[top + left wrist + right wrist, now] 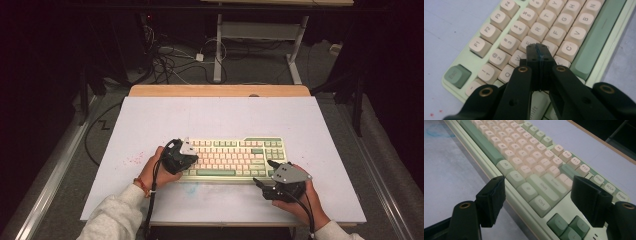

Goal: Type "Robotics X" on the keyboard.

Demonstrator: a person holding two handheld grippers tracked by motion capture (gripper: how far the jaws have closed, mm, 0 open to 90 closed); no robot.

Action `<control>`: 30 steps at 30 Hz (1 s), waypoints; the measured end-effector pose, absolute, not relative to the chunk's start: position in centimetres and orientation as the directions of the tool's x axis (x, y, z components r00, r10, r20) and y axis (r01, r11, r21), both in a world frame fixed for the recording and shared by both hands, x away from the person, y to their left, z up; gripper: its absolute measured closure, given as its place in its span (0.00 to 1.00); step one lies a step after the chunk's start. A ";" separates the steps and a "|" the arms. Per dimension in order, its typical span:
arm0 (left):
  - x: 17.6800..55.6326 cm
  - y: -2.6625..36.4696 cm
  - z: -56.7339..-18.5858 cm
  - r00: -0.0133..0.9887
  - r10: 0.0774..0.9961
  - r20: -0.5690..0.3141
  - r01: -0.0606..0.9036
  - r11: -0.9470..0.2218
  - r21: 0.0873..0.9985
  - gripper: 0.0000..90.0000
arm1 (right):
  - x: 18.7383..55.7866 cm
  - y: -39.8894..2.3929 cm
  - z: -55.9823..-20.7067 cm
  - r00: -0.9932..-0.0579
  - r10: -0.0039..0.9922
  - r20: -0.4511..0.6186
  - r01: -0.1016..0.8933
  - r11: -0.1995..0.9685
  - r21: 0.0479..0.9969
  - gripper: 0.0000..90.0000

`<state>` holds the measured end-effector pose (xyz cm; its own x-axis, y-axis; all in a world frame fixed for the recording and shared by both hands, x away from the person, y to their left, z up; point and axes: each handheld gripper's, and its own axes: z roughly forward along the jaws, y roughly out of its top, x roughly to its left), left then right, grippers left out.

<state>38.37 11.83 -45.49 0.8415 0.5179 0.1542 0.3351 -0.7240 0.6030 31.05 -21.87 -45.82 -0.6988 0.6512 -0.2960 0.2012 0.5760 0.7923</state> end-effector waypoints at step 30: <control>35.4 14.6 -43.8 0.778 0.568 0.268 0.226 -0.652 0.724 0.51 | 30.8 -22.5 -45.6 -0.688 0.662 -0.297 0.199 0.566 0.800 0.31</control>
